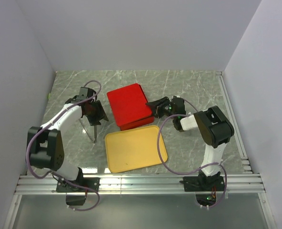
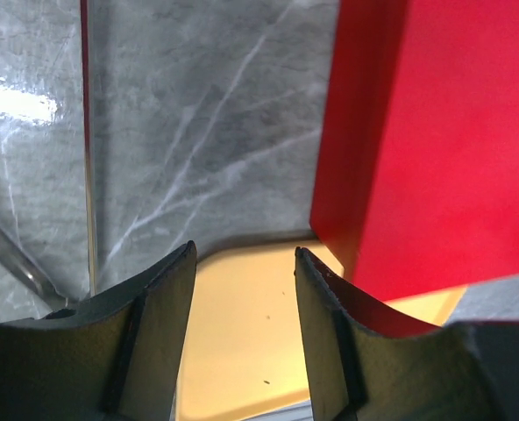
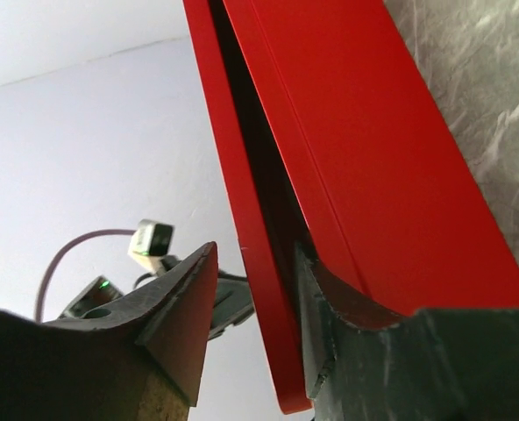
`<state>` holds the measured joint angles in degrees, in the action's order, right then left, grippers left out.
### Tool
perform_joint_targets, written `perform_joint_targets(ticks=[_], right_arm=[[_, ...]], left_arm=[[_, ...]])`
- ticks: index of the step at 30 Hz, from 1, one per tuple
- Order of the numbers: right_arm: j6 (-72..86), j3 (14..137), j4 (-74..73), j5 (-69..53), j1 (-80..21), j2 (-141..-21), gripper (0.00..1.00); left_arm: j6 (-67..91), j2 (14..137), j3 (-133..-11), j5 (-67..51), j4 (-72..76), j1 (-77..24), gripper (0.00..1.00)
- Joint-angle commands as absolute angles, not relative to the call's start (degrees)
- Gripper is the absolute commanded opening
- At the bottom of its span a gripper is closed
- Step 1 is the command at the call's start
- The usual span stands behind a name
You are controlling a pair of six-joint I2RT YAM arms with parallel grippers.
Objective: Pack the cookies
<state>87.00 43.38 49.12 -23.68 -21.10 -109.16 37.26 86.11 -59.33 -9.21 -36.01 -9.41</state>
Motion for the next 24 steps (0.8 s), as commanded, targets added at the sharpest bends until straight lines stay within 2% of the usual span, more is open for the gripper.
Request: perform_joint_targets(ticks=[1, 14, 24], right_arm=[[84.38, 44.91, 43.43, -23.55, -19.86, -107.41, 0.48], [78.05, 46.93, 33.76, -25.22, -17.23, -104.77, 0.48], [72.43, 46.32, 27.6, -26.19, -13.98, -102.57, 0.47]], left_arm=[[37.88, 87.97, -61.26, -10.02, -32.79, -9.14, 0.54], [38.14, 98.7, -68.46, -9.67, -31.38, -9.4, 0.52], [38.41, 104.23, -74.53, -9.05, -32.78, -13.27, 0.5]])
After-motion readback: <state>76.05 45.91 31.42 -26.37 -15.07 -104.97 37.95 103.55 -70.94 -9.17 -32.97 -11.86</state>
